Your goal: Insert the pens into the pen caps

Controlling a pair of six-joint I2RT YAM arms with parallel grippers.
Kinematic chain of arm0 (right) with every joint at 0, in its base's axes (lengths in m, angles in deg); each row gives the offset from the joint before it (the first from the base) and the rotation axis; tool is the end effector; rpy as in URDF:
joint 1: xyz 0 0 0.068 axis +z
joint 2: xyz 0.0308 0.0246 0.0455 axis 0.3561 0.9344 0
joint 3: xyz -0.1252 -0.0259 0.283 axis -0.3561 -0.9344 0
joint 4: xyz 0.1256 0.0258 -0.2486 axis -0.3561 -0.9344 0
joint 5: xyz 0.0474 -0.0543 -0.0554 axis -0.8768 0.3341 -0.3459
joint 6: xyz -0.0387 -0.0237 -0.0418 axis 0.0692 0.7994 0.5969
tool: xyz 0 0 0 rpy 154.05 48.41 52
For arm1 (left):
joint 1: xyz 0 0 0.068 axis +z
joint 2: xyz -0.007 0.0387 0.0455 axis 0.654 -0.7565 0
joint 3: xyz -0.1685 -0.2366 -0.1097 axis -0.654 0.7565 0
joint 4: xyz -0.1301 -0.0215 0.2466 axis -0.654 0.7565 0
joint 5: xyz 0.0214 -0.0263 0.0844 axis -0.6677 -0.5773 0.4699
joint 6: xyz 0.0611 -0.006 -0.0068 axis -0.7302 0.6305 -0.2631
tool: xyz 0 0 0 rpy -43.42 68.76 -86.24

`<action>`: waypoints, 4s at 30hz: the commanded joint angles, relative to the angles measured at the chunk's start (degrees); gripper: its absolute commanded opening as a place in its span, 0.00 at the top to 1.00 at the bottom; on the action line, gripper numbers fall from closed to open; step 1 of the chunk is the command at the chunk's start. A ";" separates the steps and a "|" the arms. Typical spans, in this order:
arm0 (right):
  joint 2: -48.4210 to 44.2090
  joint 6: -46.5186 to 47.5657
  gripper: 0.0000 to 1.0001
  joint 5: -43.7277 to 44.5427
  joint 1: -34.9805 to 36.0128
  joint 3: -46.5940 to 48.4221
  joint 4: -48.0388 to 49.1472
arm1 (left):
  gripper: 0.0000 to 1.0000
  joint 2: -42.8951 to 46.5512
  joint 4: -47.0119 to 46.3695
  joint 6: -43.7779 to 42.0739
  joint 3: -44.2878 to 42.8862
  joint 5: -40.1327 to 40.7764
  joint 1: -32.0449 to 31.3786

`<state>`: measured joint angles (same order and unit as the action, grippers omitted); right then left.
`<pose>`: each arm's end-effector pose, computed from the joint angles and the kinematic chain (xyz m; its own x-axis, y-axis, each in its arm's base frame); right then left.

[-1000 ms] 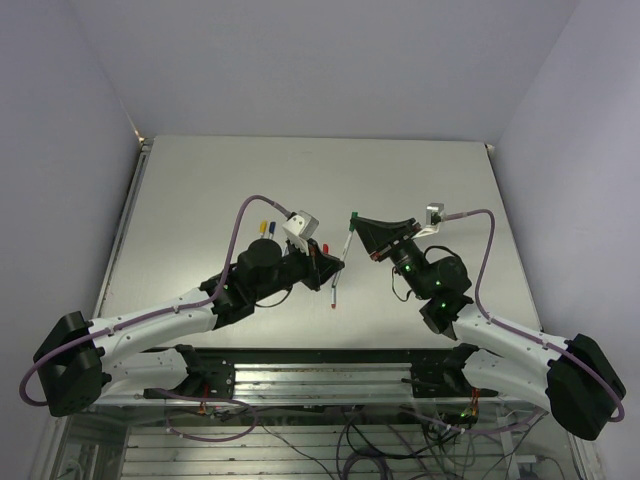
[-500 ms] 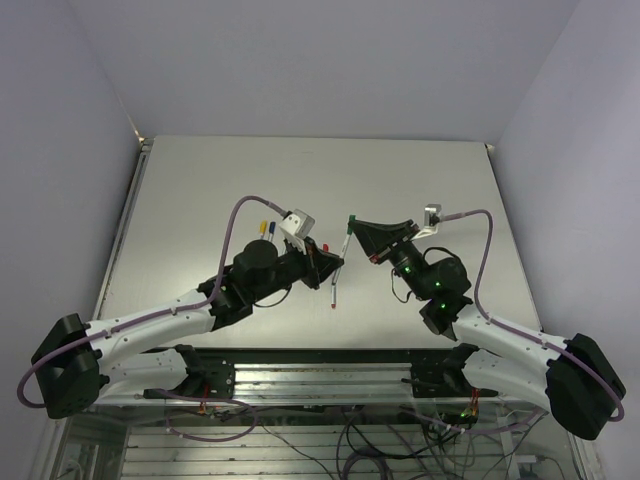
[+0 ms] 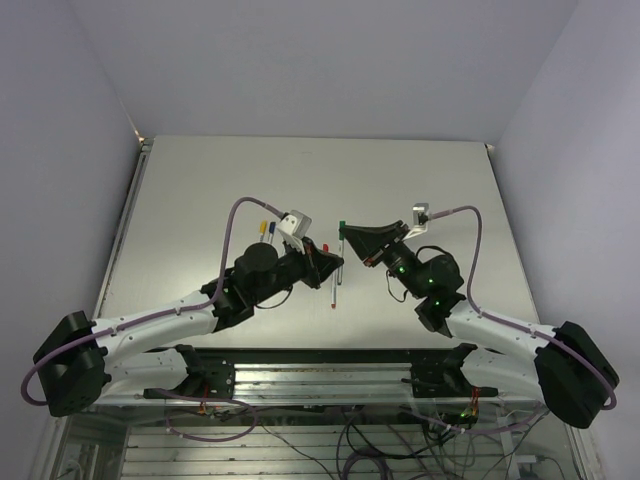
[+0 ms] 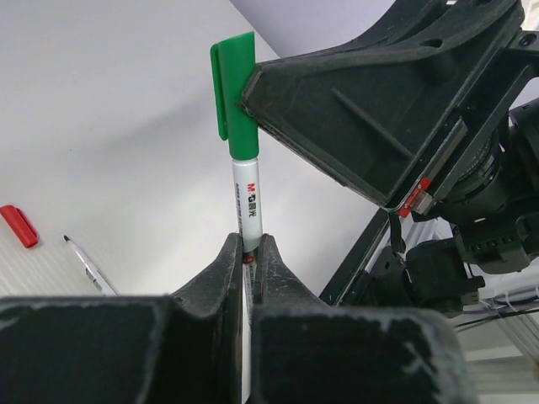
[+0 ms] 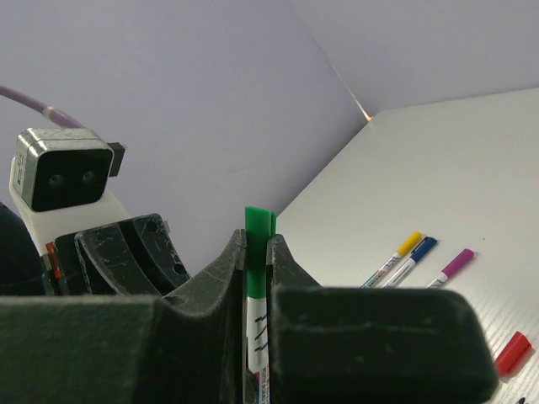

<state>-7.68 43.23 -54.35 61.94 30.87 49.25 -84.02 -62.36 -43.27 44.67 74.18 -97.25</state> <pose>0.1708 0.1532 0.2899 -0.3029 0.6294 -0.7156 -0.6767 0.3866 0.6266 0.1474 -0.2197 0.3072 -0.4754 -0.2560 -0.8417 0.6670 0.5190 -0.5346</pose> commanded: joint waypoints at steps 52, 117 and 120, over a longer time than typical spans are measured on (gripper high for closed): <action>-8.31 18.57 0.21 37.09 12.65 16.24 -35.40 | 0.93 -1.33 17.81 -8.15 0.94 17.31 2.64; -10.46 3.80 0.39 53.02 6.46 12.30 -56.65 | 0.52 -30.89 26.80 -6.46 -20.37 8.76 6.90; -12.11 2.84 0.39 53.16 5.97 10.81 -56.75 | 0.51 -32.49 28.57 -5.57 -21.96 10.62 4.13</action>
<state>-17.43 49.07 -2.88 68.70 43.66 -6.86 -115.06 -36.02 -50.49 25.06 81.37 -90.27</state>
